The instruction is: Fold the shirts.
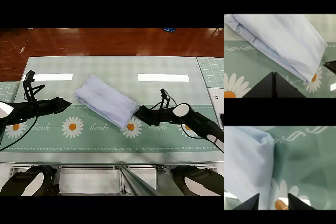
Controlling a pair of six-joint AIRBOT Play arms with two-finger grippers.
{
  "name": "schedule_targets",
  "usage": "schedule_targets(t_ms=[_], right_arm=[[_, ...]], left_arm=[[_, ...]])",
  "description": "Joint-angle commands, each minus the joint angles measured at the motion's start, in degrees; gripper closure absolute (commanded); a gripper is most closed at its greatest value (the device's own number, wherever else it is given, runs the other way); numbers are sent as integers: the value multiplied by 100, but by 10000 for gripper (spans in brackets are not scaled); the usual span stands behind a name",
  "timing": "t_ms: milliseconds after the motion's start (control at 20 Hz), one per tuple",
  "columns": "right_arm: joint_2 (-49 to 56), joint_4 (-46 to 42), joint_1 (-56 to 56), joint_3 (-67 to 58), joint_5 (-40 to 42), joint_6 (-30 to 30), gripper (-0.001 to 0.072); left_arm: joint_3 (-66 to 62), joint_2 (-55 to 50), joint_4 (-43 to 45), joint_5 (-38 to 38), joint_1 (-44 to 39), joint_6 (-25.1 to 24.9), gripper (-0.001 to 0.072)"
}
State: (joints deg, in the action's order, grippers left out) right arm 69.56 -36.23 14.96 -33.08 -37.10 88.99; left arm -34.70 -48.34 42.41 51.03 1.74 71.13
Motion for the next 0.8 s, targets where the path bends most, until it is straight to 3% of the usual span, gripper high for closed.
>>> schedule_targets(t_ms=[0,200,250,300,350,450,750], right_arm=[[776,2236,26,17,105,-1591,302],[1572,2413,483,-793,35,-1709,317],[1757,2382,586,-1139,-72,-1716,438],[1862,2328,632,-1491,-201,-1915,644],[1884,2262,647,-1803,-323,-2118,693],[1880,1770,551,-2570,-614,-1921,693],[1880,-404,111,-5724,-1670,-411,694]], left_arm=[[2,-15,0,9,2,-2,688],[4,-22,0,2,2,-2,688],[2,-22,2,4,2,-2,688],[4,-22,0,9,2,-2,688],[4,-22,0,24,2,-2,688],[4,-22,4,22,2,-15,688],[4,-26,2,11,2,-129,688]])
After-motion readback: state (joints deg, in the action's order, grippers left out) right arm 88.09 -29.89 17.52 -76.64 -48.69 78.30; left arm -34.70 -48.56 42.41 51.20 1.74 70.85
